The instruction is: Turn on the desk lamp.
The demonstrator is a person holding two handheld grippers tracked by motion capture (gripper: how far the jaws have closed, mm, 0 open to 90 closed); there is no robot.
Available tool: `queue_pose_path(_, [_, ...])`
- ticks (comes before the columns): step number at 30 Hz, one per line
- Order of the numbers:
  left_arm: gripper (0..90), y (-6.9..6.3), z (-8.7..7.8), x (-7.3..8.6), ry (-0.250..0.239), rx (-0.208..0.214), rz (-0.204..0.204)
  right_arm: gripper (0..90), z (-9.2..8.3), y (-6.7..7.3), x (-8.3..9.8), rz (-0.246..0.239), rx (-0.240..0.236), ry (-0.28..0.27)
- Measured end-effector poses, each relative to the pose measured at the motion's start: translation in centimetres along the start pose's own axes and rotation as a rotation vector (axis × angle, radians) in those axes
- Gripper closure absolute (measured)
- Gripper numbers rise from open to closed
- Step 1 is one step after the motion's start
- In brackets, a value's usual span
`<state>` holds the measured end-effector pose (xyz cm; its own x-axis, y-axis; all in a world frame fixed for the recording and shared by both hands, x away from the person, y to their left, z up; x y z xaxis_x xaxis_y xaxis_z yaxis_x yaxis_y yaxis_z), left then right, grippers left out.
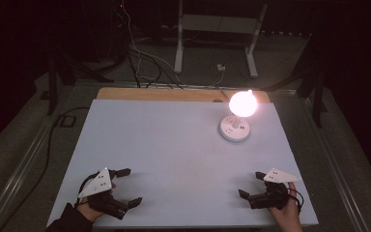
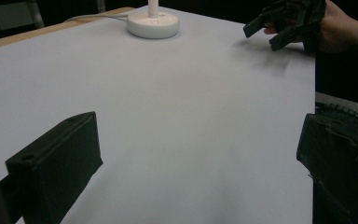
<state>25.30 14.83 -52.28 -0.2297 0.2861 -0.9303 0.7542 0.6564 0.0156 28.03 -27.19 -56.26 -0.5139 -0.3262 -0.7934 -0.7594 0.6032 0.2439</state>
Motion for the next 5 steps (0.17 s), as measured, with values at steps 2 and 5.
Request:
queue_pose_path(2, [0.3, -0.05, -0.02, 0.04, 0.003, 0.001, 0.004, 0.0, -0.03, 0.0, -0.02, 0.002, -0.002, -0.001])
queue_pose_path(5, [0.3, -0.07, -0.02, -0.01, 0.002, 0.001, 0.004, 0.0, 0.0, 0.0, 0.03, -0.002, -0.002, 0.005])
Point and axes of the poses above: each handheld gripper's, and its own axes: z roughly forward along the jaws, x roughly out of its underside, y roughly to its left, the point moved 7 cm from there along z, roughly forward along the jaws, and after that the axes turned 13 degrees about -x, right-handed, at the moved point
